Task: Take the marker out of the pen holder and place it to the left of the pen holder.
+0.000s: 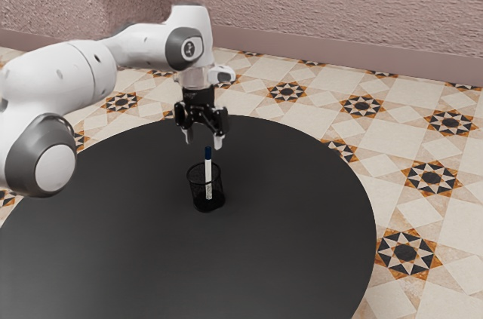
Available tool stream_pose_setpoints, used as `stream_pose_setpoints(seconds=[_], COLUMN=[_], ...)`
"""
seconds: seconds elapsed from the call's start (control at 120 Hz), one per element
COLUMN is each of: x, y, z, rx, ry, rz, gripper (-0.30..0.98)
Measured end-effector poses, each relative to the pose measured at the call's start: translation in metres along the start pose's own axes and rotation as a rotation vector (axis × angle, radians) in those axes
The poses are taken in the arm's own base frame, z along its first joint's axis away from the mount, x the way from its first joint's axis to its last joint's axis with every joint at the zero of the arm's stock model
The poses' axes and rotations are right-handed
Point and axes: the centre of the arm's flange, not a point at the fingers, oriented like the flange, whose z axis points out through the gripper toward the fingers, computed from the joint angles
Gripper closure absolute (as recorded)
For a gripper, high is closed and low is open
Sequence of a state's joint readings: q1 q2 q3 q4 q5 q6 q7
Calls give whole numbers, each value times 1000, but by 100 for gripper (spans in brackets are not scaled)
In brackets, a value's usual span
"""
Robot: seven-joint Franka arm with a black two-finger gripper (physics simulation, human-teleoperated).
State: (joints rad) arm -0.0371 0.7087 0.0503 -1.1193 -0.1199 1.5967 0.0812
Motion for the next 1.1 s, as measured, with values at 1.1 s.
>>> stream_pose_setpoints(seconds=[1.1], x=[14], y=[4], z=[28], rx=[-11], ry=[-43], rz=[-91], gripper=[37])
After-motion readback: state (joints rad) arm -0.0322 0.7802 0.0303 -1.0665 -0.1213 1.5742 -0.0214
